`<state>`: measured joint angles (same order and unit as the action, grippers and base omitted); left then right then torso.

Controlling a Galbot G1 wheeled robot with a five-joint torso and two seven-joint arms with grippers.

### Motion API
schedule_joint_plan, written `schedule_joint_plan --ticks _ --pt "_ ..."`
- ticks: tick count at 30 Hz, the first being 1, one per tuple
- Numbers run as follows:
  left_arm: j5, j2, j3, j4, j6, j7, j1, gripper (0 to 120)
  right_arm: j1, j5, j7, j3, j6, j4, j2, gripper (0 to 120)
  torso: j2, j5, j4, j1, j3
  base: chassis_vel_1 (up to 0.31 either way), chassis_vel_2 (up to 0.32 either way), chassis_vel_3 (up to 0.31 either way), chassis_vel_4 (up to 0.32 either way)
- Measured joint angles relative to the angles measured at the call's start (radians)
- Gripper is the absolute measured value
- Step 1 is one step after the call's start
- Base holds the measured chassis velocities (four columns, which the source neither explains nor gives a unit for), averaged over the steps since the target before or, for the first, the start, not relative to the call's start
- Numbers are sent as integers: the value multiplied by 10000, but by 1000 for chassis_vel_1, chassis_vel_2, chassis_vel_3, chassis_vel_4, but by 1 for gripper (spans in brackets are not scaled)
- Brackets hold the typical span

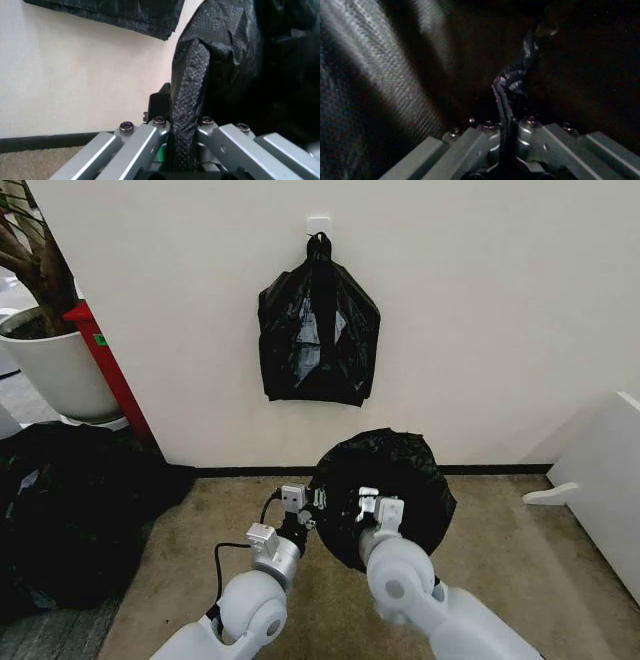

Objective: Place the garbage bag over the trash bin.

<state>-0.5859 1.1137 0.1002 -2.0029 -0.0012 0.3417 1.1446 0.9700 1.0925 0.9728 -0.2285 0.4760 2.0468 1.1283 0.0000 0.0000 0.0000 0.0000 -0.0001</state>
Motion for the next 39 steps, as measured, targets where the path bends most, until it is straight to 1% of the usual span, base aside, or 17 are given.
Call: schedule_joint_plan --ticks 2,4,10,14,20,21,26,33,39 --pt "-6 29 0 2 16 3 -13 1 -88 37 -8 36 8 -11 6 0 0 1 -1 0 1 0 0 0 0" --pt "-7 83 7 9 34 3 -3 1 -461 403 120 283 9 36 -18 0 0 0 1 0 1 0 0 0 0" --pt "13 200 52 64 51 -6 18 1 -941 1042 276 683 75 227 -308 0 0 0 1 0 1 0 0 0 0" --pt "17 293 101 48 88 -11 -5 1 -981 970 200 875 150 -307 -318 0 0 0 0 0 1 0 0 0 0" --pt "55 336 119 -114 131 -54 14 1 -1262 711 62 1097 163 -1656 -44 0 0 1 1 0 1 0 0 0 0" --pt "55 336 119 -114 131 -54 14 1 -1262 711 62 1097 163 -1656 -44 0 0 1 1 0 1 0 0 0 0" --pt "174 391 177 -199 132 -158 76 1 -1635 674 72 1182 149 -2624 146 0 0 1 2 0 1 0 0 0 0" --pt "164 309 249 -348 131 -214 93 1 -1640 653 22 1354 140 -2912 113 0 0 0 0 0 1 0 0 0 0" --pt "143 206 236 -388 107 -231 94 1 -1420 647 -18 1447 137 -2633 -58 0 0 0 0 0 1 0 0 0 0"
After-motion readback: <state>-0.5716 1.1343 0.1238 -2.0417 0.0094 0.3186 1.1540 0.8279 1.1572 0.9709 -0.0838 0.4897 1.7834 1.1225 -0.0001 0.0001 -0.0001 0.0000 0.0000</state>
